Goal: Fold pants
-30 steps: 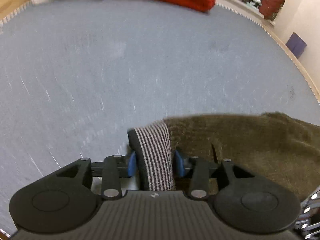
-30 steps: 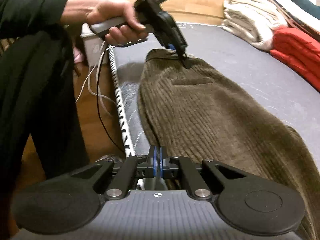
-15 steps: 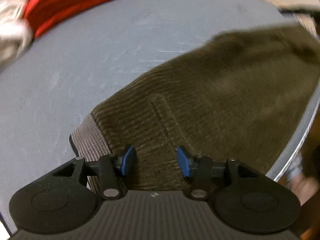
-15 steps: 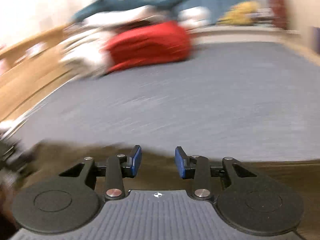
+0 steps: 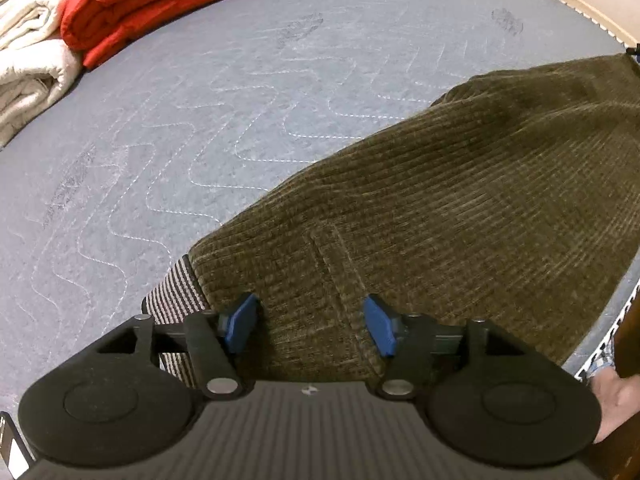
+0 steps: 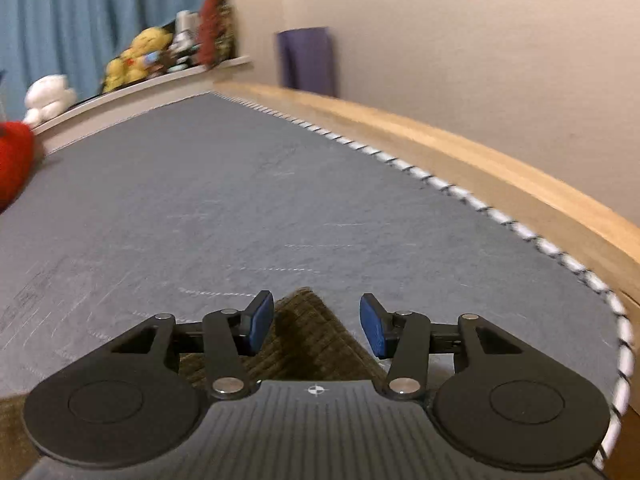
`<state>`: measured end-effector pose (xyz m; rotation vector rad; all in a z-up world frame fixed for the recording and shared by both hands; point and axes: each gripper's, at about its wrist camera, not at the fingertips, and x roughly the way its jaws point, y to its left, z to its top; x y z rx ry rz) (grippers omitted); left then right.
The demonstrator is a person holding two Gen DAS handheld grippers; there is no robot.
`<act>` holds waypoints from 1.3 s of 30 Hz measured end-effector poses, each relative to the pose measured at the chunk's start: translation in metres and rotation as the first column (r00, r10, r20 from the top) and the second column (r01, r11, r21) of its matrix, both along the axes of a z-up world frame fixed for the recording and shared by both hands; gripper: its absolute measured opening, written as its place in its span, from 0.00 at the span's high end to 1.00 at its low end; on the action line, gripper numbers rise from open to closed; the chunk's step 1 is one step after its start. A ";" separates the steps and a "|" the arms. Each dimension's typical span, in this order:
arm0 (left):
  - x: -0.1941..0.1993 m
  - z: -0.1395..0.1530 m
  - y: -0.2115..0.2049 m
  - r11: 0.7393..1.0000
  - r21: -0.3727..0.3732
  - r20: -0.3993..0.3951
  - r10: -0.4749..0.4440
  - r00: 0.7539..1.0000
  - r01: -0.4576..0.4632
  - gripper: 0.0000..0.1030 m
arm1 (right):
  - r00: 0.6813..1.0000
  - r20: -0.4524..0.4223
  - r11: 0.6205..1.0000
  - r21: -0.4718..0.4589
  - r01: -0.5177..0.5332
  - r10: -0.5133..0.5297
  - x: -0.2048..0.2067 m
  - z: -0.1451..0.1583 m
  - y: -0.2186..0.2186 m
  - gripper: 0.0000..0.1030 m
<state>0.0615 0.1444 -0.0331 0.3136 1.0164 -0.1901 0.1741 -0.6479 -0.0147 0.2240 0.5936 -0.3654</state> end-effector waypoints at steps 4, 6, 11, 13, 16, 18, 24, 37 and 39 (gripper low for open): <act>0.004 -0.002 -0.003 1.000 0.002 -0.004 0.005 1.000 -0.005 0.35 | 0.988 -0.057 0.987 -0.061 -0.150 0.147 0.016 -0.010 0.007 0.53; 0.006 -0.003 -0.003 1.000 0.003 -0.004 0.008 1.000 -0.008 0.35 | 0.981 -0.078 0.979 -0.086 -0.183 0.176 0.018 -0.012 0.013 0.69; 0.008 0.000 -0.011 1.000 0.021 0.012 0.001 1.000 -0.002 0.35 | 0.982 0.031 0.970 -0.167 -0.179 0.186 0.011 0.003 0.018 0.88; 0.010 0.003 -0.015 1.000 0.015 0.035 -0.005 0.999 0.004 0.35 | 0.992 0.079 0.977 -0.200 -0.080 0.097 0.014 0.011 0.021 0.88; 0.011 0.013 -0.021 1.000 -0.018 0.090 -0.018 0.996 0.020 0.35 | 1.000 0.018 0.987 -0.159 -0.009 0.012 0.032 0.002 0.021 0.87; 0.012 0.018 -0.023 0.998 -0.053 0.121 -0.023 0.992 0.030 0.35 | 0.998 -0.050 0.983 -0.182 0.020 -0.029 0.039 -0.011 0.024 0.77; 0.026 0.009 -0.012 0.995 -0.099 0.119 0.030 0.992 -0.019 0.37 | 0.991 0.030 0.962 -0.239 0.130 -0.127 0.013 0.020 0.034 0.54; 0.027 0.016 -0.013 0.989 -0.073 0.117 0.136 0.984 -0.128 0.57 | 0.826 -0.111 0.833 0.041 -0.552 0.553 -0.064 0.038 0.073 0.51; 0.025 0.016 -0.016 0.989 -0.077 0.123 0.134 0.983 -0.125 0.57 | 0.818 -0.268 0.856 0.061 -0.513 0.509 -0.071 0.016 0.064 0.54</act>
